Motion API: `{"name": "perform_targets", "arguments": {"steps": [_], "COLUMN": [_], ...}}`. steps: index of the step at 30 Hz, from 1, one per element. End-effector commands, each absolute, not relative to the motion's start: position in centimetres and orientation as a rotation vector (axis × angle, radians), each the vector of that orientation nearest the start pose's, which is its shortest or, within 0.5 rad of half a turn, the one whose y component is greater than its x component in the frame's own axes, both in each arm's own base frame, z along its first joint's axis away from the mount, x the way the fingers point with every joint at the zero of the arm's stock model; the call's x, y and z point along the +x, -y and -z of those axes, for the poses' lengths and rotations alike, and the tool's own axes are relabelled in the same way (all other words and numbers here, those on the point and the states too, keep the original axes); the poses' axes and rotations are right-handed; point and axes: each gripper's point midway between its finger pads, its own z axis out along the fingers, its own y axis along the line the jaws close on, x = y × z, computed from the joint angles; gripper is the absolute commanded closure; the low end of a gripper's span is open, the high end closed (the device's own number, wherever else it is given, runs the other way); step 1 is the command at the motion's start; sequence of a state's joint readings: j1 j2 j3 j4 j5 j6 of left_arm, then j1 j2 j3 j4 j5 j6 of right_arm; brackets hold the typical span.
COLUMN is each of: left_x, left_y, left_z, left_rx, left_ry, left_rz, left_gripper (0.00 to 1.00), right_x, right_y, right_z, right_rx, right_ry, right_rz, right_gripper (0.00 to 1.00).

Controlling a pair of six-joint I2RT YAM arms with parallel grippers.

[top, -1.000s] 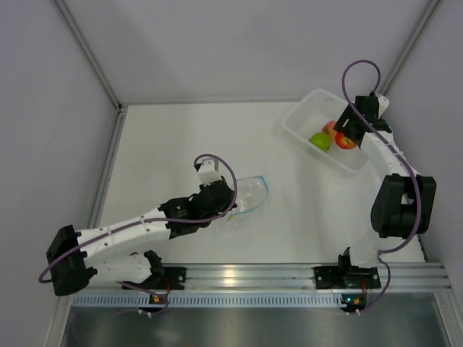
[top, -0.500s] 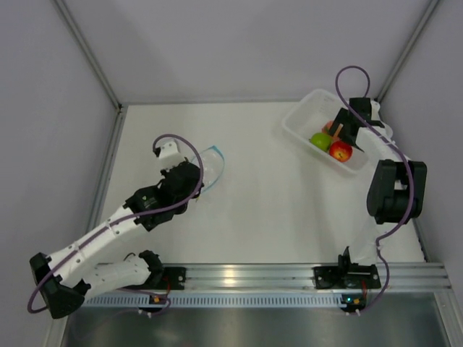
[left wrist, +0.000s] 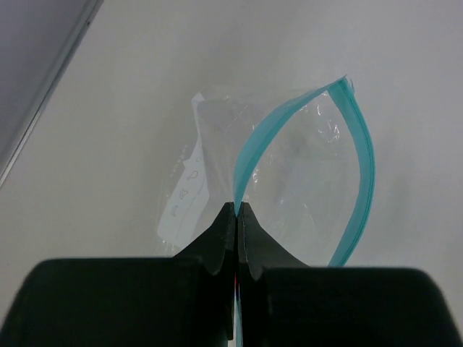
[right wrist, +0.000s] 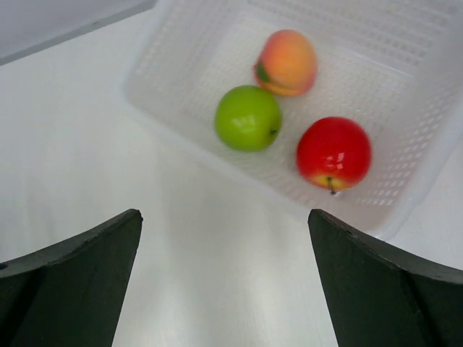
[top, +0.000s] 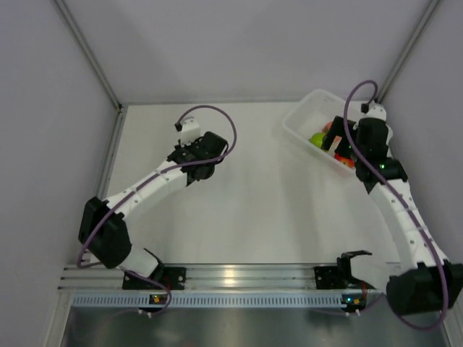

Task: Open the zip-top bag and remove the fake food

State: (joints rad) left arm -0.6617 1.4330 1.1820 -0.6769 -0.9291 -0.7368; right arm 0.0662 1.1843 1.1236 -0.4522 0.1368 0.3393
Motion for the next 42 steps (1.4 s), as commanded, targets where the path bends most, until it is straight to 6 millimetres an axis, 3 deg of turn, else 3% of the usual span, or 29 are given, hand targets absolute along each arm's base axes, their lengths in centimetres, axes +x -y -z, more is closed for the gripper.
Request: {"name": "perform_targets", "arguments": {"steps": [1,2,3,4,5,7,8,9,11,14,15,16,18,20,21,22,23,24,26,27,29,38,42], "left_x": [36.9,37.4,38.2,39.1,39.5,40.7,41.7,42.4,43.2,44.0,44.0,43.9,43.6,43.0,42.4,41.8,41.3,40.3,38.7,37.3,34.6,23.6,20.2], "left_y": [11.5,11.8,12.4,13.0,13.4,14.2,14.9,15.6,16.7,18.7,19.1,19.5,19.7,19.7,19.3,19.1,18.7,18.0,16.9,15.9,13.8,6.3,3.3], "left_z": [-20.2,-19.9,-18.5,-19.2,-19.1,-17.9,-18.8,-17.4,-16.9,-16.6,-17.1,-17.4,-19.3,-20.8,-22.9,-23.3,-24.2,-26.6,-27.2,-29.2,-30.5,-32.4,-33.4], "left_rx": [-0.394,-0.385,-0.36,-0.366,-0.365,-0.33,-0.333,-0.305,-0.276,-0.279,-0.292,-0.307,-0.329,-0.339,-0.358,-0.357,-0.367,-0.387,-0.378,-0.396,-0.392,-0.294,-0.191], "left_ry": [-2.0,-2.005,-2.027,-2.015,-2.014,-2.032,-2.019,-2.045,-2.068,-2.109,-2.109,-2.116,-2.098,-2.088,-2.057,-2.057,-2.044,-2.006,-2.005,-1.966,-1.938,-1.792,-1.743], "left_rz": [-0.462,-0.479,-0.513,-0.5,-0.505,-0.539,-0.523,-0.54,-0.522,-0.416,-0.377,-0.331,-0.264,-0.215,-0.173,-0.154,-0.138,-0.089,-0.073,-0.028,0.005,0.172,0.131], "left_gripper": [1.0,1.0,1.0,1.0,1.0,1.0,1.0,0.99,0.93,0.72,0.59,0.5,0.26,0.16,0.07,0.02,0.02,0.02,0.02,0.02,0.02,0.02,0.02], "right_x": [31.6,29.9,28.9,27.8,26.5,25.3,24.4,24.0,23.1,22.3,22.0,21.9,21.8,21.5,21.4,21.3,21.3,21.2,21.1,21.1,21.1,19.3,18.0], "right_y": [-4.9,-6.0,-6.4,-6.8,-7.2,-6.9,-6.5,-6.2,-5.9,-5.5,-4.9,-4.7,-4.2,-3.8,-3.6,-3.4,-3.4,-3.1,-2.6,-2.4,-2.2,-1.7,-1.5], "right_z": [-22.7,-23.9,-23.6,-21.9,-22.7,-21.6,-22.1,-22.1,-23.1,-24.3,-24.0,-24.9,-25.1,-25.8,-26.0,-26.5,-26.7,-27.0,-27.8,-28.2,-28.5,-29.5,-30.9], "right_rx": [0.236,0.198,0.211,0.199,0.18,0.202,0.201,0.21,0.205,0.176,0.175,0.177,0.172,0.181,0.177,0.18,0.18,0.185,0.204,0.203,0.184,0.128,0.116], "right_ry": [-2.069,-2.01,-1.998,-2.018,-1.972,-1.964,-1.937,-1.93,-1.892,-1.879,-1.904,-1.894,-1.906,-1.895,-1.888,-1.872,-1.869,-1.863,-1.849,-1.842,-1.838,-1.808,-1.774], "right_rz": [-0.186,-0.222,-0.246,-0.259,-0.299,-0.307,-0.313,-0.306,-0.316,-0.297,-0.259,-0.25,-0.215,-0.195,-0.188,-0.179,-0.18,-0.17,-0.149,-0.139,-0.113,-0.1,-0.121], "right_gripper": [0.0,0.01,0.01,0.0,0.01,0.01,0.0,0.01,0.01,0.01,0.01,0.01,0.01,0.01,0.01,0.01,0.01,0.01,0.01,0.01,0.01,0.01,0.01]}}
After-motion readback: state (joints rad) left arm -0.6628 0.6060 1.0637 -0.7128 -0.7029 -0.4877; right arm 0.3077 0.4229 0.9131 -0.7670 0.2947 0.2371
